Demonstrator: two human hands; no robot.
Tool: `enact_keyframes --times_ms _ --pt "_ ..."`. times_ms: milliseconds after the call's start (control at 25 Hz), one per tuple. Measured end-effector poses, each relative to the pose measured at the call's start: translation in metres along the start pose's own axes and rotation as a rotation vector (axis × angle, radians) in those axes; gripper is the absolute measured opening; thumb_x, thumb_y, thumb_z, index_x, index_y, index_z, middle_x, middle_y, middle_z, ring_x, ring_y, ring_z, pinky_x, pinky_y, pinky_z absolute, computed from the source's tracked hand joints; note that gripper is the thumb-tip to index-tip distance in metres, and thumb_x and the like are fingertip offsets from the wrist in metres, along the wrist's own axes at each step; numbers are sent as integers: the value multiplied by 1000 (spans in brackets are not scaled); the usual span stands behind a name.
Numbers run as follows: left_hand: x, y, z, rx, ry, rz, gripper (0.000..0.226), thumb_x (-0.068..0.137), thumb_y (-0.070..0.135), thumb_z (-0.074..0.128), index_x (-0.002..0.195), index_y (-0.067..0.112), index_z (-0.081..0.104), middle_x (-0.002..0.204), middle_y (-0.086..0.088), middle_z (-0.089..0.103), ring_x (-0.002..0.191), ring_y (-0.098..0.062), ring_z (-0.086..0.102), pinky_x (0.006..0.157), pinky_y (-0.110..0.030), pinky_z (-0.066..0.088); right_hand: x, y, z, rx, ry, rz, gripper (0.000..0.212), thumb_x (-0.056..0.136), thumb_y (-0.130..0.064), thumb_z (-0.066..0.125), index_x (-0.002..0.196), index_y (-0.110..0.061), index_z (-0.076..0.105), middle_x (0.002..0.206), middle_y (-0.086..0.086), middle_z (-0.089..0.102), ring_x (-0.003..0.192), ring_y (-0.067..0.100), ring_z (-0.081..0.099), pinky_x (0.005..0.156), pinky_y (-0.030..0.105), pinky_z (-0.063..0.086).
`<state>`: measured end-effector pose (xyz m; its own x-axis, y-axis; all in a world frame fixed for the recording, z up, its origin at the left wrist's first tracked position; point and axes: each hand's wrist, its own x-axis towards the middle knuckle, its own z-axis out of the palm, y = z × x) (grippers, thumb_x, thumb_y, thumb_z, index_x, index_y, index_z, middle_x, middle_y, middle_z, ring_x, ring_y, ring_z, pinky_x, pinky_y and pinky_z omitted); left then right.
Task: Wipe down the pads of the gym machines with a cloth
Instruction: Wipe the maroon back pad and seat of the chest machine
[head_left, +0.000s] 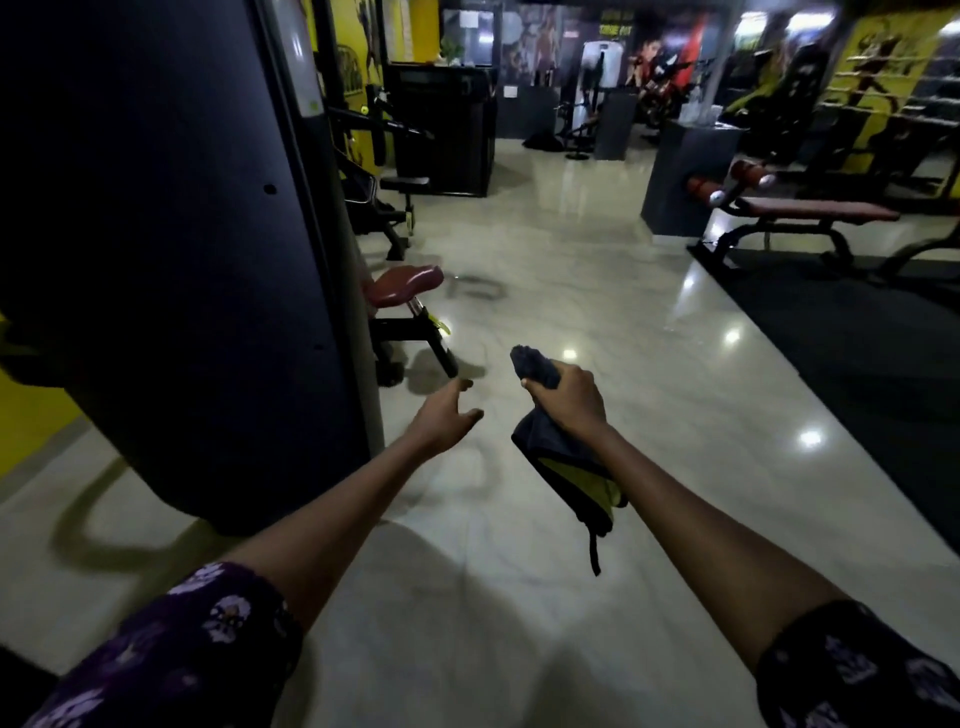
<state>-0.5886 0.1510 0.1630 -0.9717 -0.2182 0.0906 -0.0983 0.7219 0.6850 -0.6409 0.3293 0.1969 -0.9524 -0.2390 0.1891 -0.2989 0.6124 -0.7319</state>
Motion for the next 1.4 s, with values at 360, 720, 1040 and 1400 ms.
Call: enact_keyframes --times_ms 360,720,1040,1400 --pt "199 1 15 -64 114 -130 41 88 13 63 126 6 51 128 -12 54 119 -25 51 97 -34 43 236 44 18 41 -126 -76 28 83 -34 66 102 -15 68 92 7 69 87 26 63 72 37 50" --pt "435 -33 0 -43 194 -189 41 88 12 62 125 2 50 124 -16 55 109 -29 55 91 -38 47 471 56 76 16 -209 -151 34 83 -35 67 113 -18 67 100 10 70 93 28 63 75 37 51" --pt "603 -89 -21 15 267 -238 38 87 13 63 123 4 53 123 -13 57 113 -24 54 91 -28 39 662 52 149 -2 -296 -242 33 83 -35 67 109 -14 67 93 14 68 88 30 63 67 33 46" --pt "758 -154 -65 4 431 -449 49 89 19 62 133 5 45 135 -13 50 124 -25 47 98 -29 36 860 16 253 -51 -464 -474 46 84 -39 65 127 -26 57 110 11 68 101 32 61 75 32 46"
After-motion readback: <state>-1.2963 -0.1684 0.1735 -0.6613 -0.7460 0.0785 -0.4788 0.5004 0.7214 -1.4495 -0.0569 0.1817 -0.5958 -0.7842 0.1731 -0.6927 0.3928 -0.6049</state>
